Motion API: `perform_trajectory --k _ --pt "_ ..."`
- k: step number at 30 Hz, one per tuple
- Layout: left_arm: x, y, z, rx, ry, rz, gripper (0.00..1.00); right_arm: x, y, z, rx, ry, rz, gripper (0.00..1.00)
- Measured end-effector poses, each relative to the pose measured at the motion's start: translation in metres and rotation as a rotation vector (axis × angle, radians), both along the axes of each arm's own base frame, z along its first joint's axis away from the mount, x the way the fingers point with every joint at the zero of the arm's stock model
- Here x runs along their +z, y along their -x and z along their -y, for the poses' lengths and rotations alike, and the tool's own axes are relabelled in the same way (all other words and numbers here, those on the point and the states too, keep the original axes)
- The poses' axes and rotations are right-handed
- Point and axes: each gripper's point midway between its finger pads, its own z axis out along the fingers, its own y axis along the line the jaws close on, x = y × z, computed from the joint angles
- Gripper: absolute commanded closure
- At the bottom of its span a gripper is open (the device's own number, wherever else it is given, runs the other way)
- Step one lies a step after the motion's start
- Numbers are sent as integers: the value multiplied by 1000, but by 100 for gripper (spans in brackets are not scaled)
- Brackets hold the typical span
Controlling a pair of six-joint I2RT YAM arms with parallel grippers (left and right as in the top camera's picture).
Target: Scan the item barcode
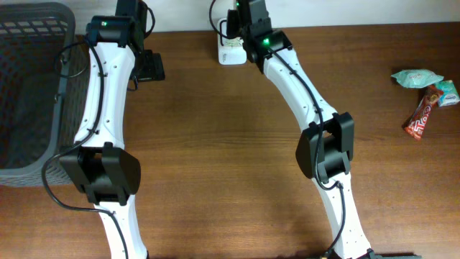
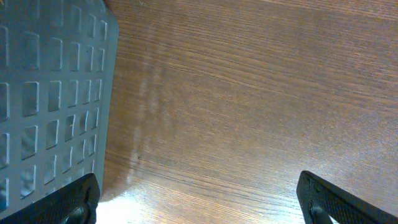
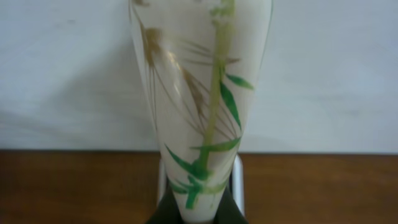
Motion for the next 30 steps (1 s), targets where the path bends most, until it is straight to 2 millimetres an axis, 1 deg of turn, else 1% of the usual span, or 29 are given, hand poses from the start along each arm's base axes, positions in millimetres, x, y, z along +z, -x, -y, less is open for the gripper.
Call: perform_trajectory --k 2,5,8,10,11,12,13,14,15,16,17,18,19,20,21,22,23,24,25,26,27,28,30 --pt "0 0 0 0 0 0 1 -12 -3 -6 19 -14 17 96" --pt "0 0 0 0 0 0 1 -30 -3 -7 24 -7 -4 96" --pt "0 0 0 0 0 0 1 -25 -8 -6 12 -15 27 96" --pt "0 0 0 0 0 -1 1 -32 -6 8 -39 20 -2 96" --pt "0 0 1 -1 0 -1 1 -40 -3 26 -87 61 -46 96" --pt "0 0 1 -2 0 0 1 -44 0 38 -115 87 -78 96" --pt "0 0 1 -2 0 -1 1 -47 3 60 -165 117 -113 96" --pt "0 0 1 -3 0 0 1 -48 12 100 -264 161 -177 96" --pt "0 0 2 -3 0 0 1 -51 24 143 -369 190 -249 96" --pt "0 0 2 -4 0 0 1 -51 40 179 -459 220 -317 96" --pt "0 0 2 -4 0 0 1 -54 64 238 -611 240 -410 96" --pt "0 0 2 -4 0 -1 1 -60 90 303 -770 246 -499 96" --pt "0 0 2 -4 0 0 1 -63 104 336 -848 230 -536 96" --pt "0 0 2 -4 0 -1 1 -68 121 368 -919 222 -587 96" --pt "0 0 3 -6 0 0 1 -73 141 408 -1005 196 -635 96" --pt "0 0 3 -6 0 0 1 -75 153 437 -1057 172 -652 96" --pt "0 0 3 -6 0 0 1 -79 164 462 -1092 151 -670 94" --pt "0 0 3 -6 0 0 1 -87 182 495 -1129 130 -706 84" --pt "0 0 3 -5 0 0 1 -92 188 505 -1136 119 -721 73" --pt "0 0 3 -5 0 0 1 -99 194 513 -1140 108 -735 60" --pt "0 0 3 -5 0 0 1 -102 195 520 -1136 109 -734 39" --pt "0 0 3 -5 0 0 1 -104 195 525 -1119 117 -737 11" --pt "0 0 3 -5 0 0 1 -106 196 524 -1100 127 -750 7"
